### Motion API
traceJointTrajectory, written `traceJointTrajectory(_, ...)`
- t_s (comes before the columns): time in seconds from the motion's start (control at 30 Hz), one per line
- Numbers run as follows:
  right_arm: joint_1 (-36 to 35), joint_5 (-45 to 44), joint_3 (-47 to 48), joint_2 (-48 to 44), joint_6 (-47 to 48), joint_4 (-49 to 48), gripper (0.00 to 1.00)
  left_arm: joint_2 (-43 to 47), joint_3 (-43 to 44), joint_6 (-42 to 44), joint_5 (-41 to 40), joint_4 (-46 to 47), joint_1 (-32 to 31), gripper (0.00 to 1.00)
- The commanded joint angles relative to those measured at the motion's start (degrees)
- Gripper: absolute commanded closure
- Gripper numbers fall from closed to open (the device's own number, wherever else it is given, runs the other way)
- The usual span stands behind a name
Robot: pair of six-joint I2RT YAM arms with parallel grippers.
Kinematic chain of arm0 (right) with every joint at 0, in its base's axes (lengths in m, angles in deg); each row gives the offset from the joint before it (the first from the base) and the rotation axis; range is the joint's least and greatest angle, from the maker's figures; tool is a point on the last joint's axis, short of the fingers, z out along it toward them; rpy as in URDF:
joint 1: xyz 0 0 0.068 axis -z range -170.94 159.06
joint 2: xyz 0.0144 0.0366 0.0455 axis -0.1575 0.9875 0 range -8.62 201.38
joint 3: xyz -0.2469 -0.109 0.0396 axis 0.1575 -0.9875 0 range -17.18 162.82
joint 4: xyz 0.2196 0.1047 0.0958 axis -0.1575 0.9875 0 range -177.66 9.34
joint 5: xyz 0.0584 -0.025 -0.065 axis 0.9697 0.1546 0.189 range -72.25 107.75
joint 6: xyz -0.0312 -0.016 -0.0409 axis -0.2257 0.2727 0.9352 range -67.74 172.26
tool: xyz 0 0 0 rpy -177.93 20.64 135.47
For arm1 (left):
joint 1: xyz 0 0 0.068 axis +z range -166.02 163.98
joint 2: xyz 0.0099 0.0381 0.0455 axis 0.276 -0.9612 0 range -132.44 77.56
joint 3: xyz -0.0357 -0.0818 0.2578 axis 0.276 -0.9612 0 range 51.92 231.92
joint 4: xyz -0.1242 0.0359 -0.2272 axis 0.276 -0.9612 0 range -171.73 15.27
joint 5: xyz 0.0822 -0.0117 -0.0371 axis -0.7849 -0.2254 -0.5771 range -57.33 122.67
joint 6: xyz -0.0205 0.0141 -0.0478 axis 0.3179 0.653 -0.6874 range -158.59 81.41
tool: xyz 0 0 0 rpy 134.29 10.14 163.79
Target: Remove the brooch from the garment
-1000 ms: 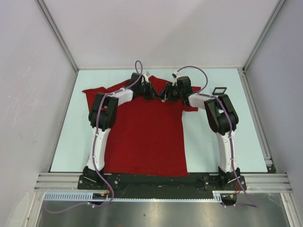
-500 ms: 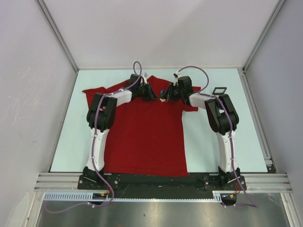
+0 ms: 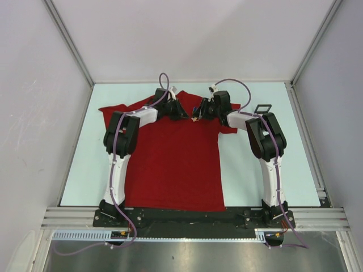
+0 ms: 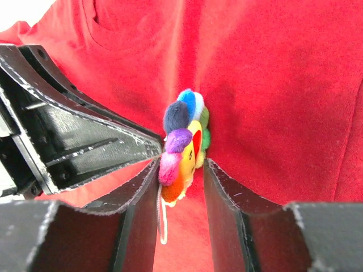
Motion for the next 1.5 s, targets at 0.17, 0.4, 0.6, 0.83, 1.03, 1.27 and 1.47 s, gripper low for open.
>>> traceJointTrajectory(0.17, -1.86, -4.12, 0.50, -1.05, -0.54, -3.78, 0.59, 1.09, 1.05, -1.65, 2.14, 2.84, -1.19, 0.88)
traceJointTrajectory(0.4, -2.92, -7.72, 0.85, -1.49, 0.52, -2.38, 0.56, 0.83, 1.31, -1.65, 2.49, 3.11, -1.63, 0.93)
traceJointTrajectory(0.6, -3.36, -11.32, 1.81, -1.06, 0.96, -0.62, 0.59, 0.83, 1.40, -1.83, 2.84, 3.37, -1.72, 0.96)
traceJointTrajectory(0.83, -3.44, -12.03, 3.05, 0.18, 0.52, 0.26, 0.61, 2.15, 1.14, 0.10, 0.65, 1.35, -1.72, 0.97)
traceJointTrajectory(1.03, -3.53, -12.30, 3.05, 0.09, 0.43, 0.79, 0.64, 2.85, 0.79, 0.72, -1.02, 1.17, -1.46, 0.97)
traceJointTrajectory(1.27, -3.44, -12.47, 2.70, 0.00, 0.25, 1.66, 0.76, 4.52, -0.89, 0.89, -1.91, 1.61, -0.58, 0.96)
traceJointTrajectory(1.47, -3.18, -11.51, 2.43, 0.00, 0.25, 1.84, 0.86, 3.91, 0.17, 1.33, -1.38, 1.17, 0.04, 0.94)
